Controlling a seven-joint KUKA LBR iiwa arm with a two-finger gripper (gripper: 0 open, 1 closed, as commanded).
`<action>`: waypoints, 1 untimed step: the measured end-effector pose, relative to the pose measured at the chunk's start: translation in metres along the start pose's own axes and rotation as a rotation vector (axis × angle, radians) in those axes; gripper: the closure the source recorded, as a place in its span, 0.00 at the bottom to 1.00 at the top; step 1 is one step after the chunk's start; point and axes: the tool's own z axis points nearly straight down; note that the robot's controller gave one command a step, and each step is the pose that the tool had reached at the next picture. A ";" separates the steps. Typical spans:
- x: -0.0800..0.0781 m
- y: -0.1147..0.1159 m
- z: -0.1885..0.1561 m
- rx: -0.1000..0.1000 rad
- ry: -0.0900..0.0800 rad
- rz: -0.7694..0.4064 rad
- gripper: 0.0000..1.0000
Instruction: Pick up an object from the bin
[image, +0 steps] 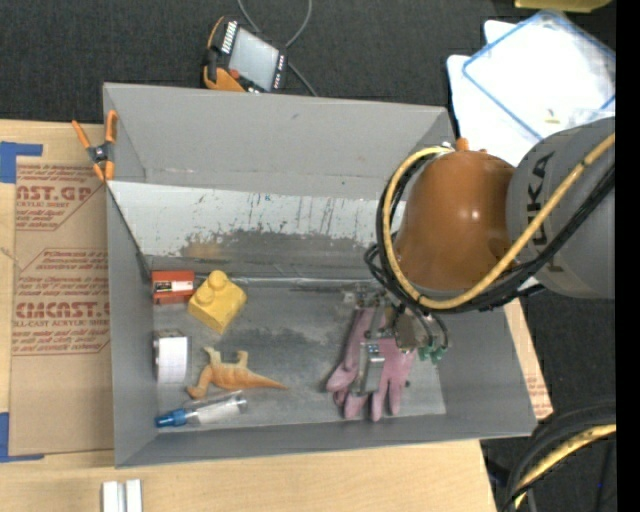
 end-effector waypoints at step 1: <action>0.000 0.000 0.000 0.000 0.000 -0.001 0.00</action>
Offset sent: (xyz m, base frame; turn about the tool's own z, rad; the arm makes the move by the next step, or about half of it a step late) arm 0.0195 -0.0591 -0.0360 -0.1918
